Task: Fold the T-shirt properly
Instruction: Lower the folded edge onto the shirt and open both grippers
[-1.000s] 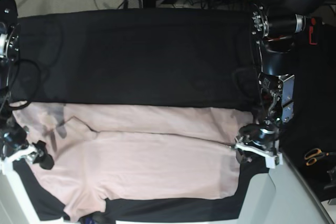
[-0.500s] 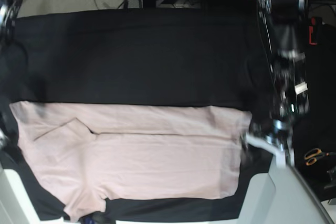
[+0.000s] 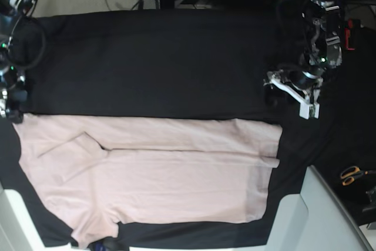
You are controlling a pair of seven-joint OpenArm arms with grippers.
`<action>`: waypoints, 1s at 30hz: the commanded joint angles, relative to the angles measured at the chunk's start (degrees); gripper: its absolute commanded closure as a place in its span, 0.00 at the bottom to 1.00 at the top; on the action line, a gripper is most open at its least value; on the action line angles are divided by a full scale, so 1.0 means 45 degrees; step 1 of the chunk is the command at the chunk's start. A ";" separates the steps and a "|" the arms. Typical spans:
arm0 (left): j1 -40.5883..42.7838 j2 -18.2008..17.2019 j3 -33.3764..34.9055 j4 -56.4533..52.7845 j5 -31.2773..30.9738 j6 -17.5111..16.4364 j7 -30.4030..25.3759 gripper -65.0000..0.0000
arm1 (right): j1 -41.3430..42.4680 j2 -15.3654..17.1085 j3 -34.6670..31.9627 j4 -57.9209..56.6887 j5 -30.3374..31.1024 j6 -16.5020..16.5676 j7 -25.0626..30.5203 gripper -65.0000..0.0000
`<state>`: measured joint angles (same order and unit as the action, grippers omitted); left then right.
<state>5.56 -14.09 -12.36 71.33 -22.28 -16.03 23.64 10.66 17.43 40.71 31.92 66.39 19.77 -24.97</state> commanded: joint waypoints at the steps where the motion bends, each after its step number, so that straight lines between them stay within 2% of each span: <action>1: -0.0250 -0.0064 -0.0115 0.0159 -0.0313 0.0017 -0.0340 0.38 | 0.0338 0.0297 -0.0011 -0.0364 0.0045 0.0012 0.0304 0.31; 4: -0.0230 0.0190 -0.0897 0.0041 -0.1583 0.0017 -0.0261 0.38 | 0.0983 0.0434 -0.0245 -0.1438 -0.0053 0.0012 0.0773 0.31; 7: -0.0230 0.0229 -0.1502 -0.0427 -0.3107 0.0017 -0.0261 0.38 | 0.1588 0.0473 -0.1027 -0.1946 -0.0775 0.0012 0.1359 0.31; 13: -0.0230 0.0268 -0.1581 -0.0584 -0.3380 0.0017 -0.0261 0.38 | 0.1998 0.0434 -0.1515 -0.1985 -0.1205 0.0012 0.1671 0.33; 15: -0.0230 0.0327 -0.1561 -0.0603 -0.3439 0.0017 -0.0261 0.38 | 0.1998 0.0415 -0.1515 -0.1985 -0.1205 0.0012 0.1671 0.47; 20: -0.0367 0.0698 -0.1620 -0.0603 -0.3458 0.0017 -0.0261 0.38 | 0.1998 0.0415 -0.1515 -0.1985 -0.1205 0.0012 0.1671 1.00; 23: -0.0445 0.0972 -0.1678 -0.0603 -0.3478 0.0017 -0.0261 0.38 | 0.1959 0.0415 -0.1515 -0.1985 -0.1205 0.0012 0.1632 0.97; 25: -0.0679 0.1167 -0.1678 -0.0642 -0.3478 0.0017 -0.0261 0.38 | 0.1940 0.0395 -0.1515 -0.1985 -0.1205 0.0012 0.1632 0.99; 30: -0.1461 0.1421 -0.1717 -0.1990 -0.3498 0.0017 -0.0301 0.38 | 0.1881 0.0395 -0.1515 -0.1985 -0.1205 0.0012 0.1593 1.00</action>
<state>-0.43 -7.03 -19.88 61.43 -37.52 -15.42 23.31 18.22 18.11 33.87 22.37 60.18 19.03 -17.98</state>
